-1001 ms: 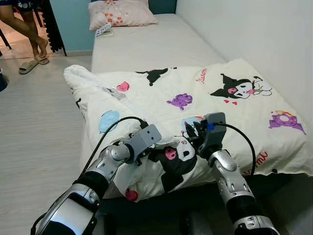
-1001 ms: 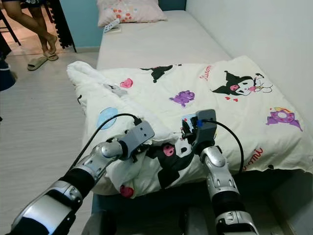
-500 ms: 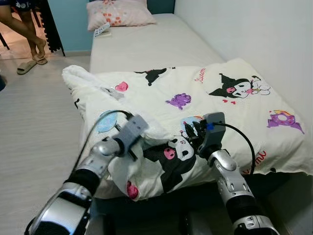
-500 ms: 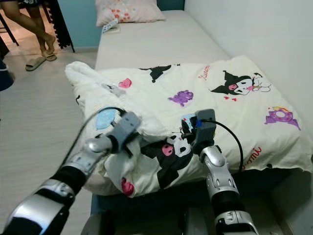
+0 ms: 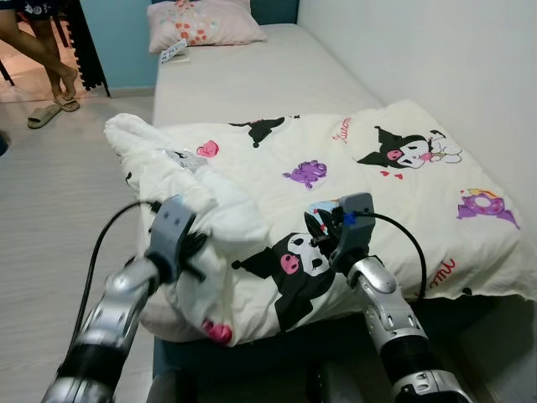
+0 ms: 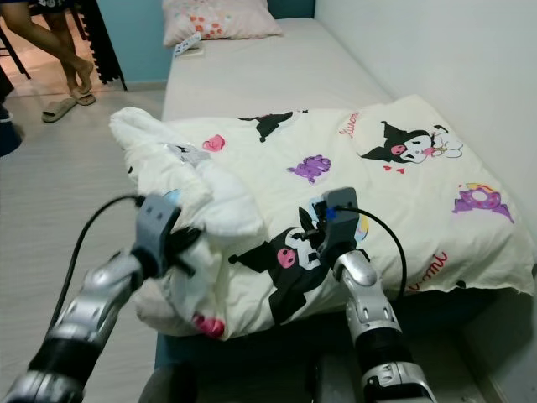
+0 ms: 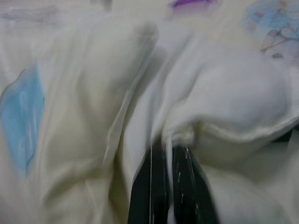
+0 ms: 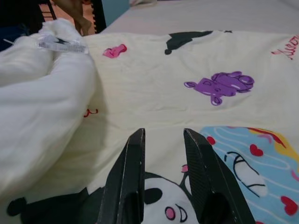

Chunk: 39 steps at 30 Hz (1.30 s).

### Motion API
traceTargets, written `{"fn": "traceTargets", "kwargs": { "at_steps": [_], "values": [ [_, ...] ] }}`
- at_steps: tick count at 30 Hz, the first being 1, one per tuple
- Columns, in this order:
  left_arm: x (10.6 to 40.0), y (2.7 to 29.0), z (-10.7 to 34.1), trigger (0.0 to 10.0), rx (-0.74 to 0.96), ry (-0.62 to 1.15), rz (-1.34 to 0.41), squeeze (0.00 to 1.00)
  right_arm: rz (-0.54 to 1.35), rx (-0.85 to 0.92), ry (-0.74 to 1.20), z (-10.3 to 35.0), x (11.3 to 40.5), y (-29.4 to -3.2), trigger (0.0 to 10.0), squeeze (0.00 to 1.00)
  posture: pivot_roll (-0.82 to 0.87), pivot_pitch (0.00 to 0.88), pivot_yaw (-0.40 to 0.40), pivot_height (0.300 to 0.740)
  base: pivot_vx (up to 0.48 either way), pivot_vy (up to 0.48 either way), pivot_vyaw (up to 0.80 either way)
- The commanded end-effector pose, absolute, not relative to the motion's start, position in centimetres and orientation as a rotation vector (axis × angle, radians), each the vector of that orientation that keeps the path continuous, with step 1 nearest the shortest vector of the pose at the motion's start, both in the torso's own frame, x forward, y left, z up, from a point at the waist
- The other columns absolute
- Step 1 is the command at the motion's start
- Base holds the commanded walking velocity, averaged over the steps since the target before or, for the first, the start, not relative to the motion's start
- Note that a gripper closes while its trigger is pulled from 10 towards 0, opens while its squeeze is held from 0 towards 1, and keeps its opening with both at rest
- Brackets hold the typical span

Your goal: Clean up the room

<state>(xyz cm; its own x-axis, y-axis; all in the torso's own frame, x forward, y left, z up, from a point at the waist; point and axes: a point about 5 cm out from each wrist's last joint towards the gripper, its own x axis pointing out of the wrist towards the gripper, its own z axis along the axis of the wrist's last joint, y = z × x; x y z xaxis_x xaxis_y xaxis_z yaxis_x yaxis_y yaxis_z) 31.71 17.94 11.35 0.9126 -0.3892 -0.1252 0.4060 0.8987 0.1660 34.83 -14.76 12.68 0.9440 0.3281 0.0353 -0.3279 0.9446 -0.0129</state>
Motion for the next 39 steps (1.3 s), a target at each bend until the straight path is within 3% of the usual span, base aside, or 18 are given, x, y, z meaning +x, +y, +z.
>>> {"fn": "traceTargets", "kwargs": {
  "at_steps": [1,5,6,13,23,24,26,32,33,38,39],
  "values": [
    [31.0,19.1,11.4,0.0,0.184,0.093,-0.347,0.0,0.345,-0.006,-0.024,12.2,34.6,-14.6,10.0,0.0,0.07,0.104,-0.061,0.577,0.0,0.0,0.0],
    [30.5,20.0,11.1,0.0,0.179,0.104,-0.284,0.0,0.352,-0.007,-0.024,12.2,34.6,-14.5,10.0,0.0,0.07,0.103,-0.064,0.577,0.0,0.0,0.0],
    [29.8,21.6,10.3,0.0,0.174,0.133,-0.167,0.0,0.365,-0.006,-0.025,12.2,34.6,-14.3,10.0,0.0,0.08,0.104,-0.066,0.577,0.0,0.0,0.0],
    [27.9,26.0,9.1,0.0,0.137,0.202,0.142,0.0,0.401,-0.007,-0.026,12.1,34.4,-13.7,10.0,0.0,0.08,0.102,-0.071,0.577,0.0,0.0,0.0],
    [27.5,28.4,9.2,0.0,0.03,0.233,0.323,0.0,0.42,-0.009,-0.03,12.0,34.2,-13.5,10.0,0.0,0.08,0.096,-0.064,0.577,0.0,0.0,0.0],
    [27.4,28.5,9.0,9.5,0.035,0.259,0.343,0.0,0.422,-0.009,-0.031,11.9,34.1,-13.5,10.0,0.0,0.08,0.096,-0.064,0.577,0.0,0.0,0.0],
    [27.3,28.6,8.9,10.0,0.064,0.275,0.353,0.0,0.424,-0.01,-0.03,11.9,34.1,-13.5,10.0,0.0,0.08,0.093,-0.063,0.577,0.0,0.0,0.0],
    [27.3,28.4,9.0,10.0,0.098,0.266,0.331,0.0,0.429,-0.011,-0.028,11.8,34.0,-13.4,10.0,0.0,0.08,0.091,-0.062,0.577,0.0,0.0,0.0],
    [27.3,28.0,9.1,10.0,0.099,0.257,0.297,1.0,0.433,-0.011,-0.027,11.8,34.0,-13.4,10.0,0.0,0.08,0.09,-0.062,0.577,0.0,0.0,0.0],
    [27.7,26.7,9.9,10.0,0.128,0.203,0.208,1.0,0.438,-0.013,-0.023,11.7,34.0,-13.3,10.0,0.0,0.08,0.091,-0.063,0.577,0.0,0.0,0.0],
    [28.0,26.1,10.4,10.0,0.125,0.162,0.171,0.69,0.439,-0.013,-0.023,11.7,34.0,-13.3,10.0,0.0,0.08,0.087,-0.065,0.577,0.0,0.0,0.0]
  ]
}}
